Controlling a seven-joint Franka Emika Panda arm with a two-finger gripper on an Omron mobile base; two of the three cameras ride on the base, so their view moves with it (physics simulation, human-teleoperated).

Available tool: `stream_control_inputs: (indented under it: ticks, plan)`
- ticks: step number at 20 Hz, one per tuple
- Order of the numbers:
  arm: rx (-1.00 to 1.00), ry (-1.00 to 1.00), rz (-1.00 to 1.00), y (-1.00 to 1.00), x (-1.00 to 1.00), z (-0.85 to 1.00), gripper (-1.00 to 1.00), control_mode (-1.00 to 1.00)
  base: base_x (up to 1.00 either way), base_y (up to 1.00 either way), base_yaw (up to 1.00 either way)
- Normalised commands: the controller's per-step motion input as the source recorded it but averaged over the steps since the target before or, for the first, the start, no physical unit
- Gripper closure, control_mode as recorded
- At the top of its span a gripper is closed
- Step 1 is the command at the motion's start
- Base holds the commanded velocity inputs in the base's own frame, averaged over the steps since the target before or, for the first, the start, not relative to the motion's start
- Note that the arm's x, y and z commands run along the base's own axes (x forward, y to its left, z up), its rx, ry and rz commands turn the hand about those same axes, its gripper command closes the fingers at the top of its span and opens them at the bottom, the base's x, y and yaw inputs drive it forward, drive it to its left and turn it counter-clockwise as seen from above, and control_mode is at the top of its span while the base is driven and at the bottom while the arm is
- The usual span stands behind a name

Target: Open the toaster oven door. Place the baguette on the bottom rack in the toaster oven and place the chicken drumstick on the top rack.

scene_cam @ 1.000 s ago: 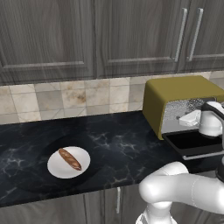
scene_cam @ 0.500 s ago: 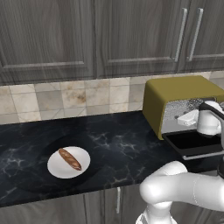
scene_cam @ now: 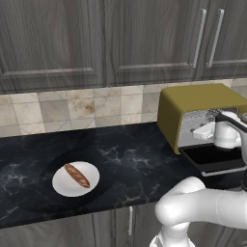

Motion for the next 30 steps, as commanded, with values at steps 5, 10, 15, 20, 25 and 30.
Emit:
stream_control_inputs:
  ticks: [5, 10, 15, 20, 25, 30]
  plan:
    - [0.0, 0.0, 0.0, -0.01, 0.2, 0.0, -1.0, -1.0, 0.0, 0.0, 0.0]
    - [0.0, 0.0, 0.0, -0.03, 0.18, -0.05, -1.0, -1.0, 0.0, 0.0, 0.0]
    - [0.0, 0.05, 0.0, -0.08, 0.17, -0.12, -1.0, -1.0, 0.0, 0.0, 0.0]
    - [0.0, 0.08, 0.0, -0.09, 0.1, -0.14, -1.0, -1.0, 0.0, 0.0, 0.0]
    - [0.0, 0.09, 0.0, -0.08, -0.1, -0.32, -1.0, -1.0, 0.0, 0.0, 0.0]
    - [0.0, 0.1, 0.0, -0.04, -0.18, -0.45, -1.0, -1.0, 0.0, 0.0, 0.0]
